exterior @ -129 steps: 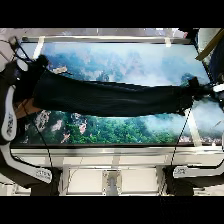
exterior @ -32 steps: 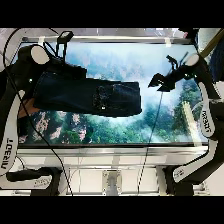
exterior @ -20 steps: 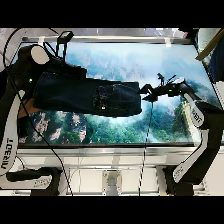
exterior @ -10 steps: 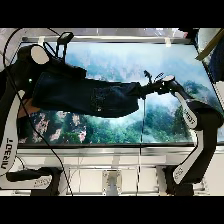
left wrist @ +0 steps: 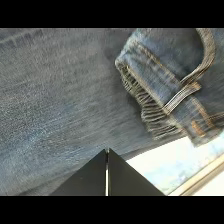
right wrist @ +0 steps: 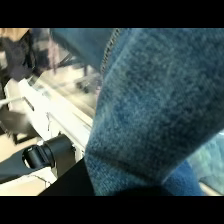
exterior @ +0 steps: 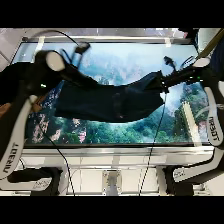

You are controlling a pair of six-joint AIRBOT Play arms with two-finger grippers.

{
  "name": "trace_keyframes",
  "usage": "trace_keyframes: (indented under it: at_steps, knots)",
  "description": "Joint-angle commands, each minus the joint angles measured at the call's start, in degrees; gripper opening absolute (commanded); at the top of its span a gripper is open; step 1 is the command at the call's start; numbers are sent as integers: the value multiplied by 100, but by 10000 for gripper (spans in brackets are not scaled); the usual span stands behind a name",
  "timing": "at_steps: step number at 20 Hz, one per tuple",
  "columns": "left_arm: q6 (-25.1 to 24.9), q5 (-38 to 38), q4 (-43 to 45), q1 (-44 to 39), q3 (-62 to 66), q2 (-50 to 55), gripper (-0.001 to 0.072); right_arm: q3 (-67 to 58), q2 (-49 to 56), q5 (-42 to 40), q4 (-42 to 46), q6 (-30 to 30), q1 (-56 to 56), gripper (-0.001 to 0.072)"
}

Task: Fold the clothes and pants, and hang the long-sleeved shirts on hangers.

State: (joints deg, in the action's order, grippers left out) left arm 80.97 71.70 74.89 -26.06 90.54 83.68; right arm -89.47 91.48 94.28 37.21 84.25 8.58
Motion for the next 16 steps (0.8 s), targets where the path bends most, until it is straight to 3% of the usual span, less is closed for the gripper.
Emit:
trace_keyframes:
  at_steps: [1, 5, 8, 12, 16]
  knots:
    - [-2, -647, 11, -890, -328, 732, 15, -9, -400, -61, 221, 835, 59, 57]
    - [7, -1593, 7, -1362, -326, 1799, 15, -9, -396, -450, 337, 920, -234, 57]
    - [175, -1878, 46, -1316, -323, 1993, 14, -9, -396, -601, 337, 920, -466, 57]
    - [173, -1718, 79, -675, -238, 1499, 15, -9, -396, -1126, 358, 979, -822, 56]
    - [168, -911, 363, 328, -240, 422, 15, -9, -393, -2284, 560, 1207, -1617, 55]
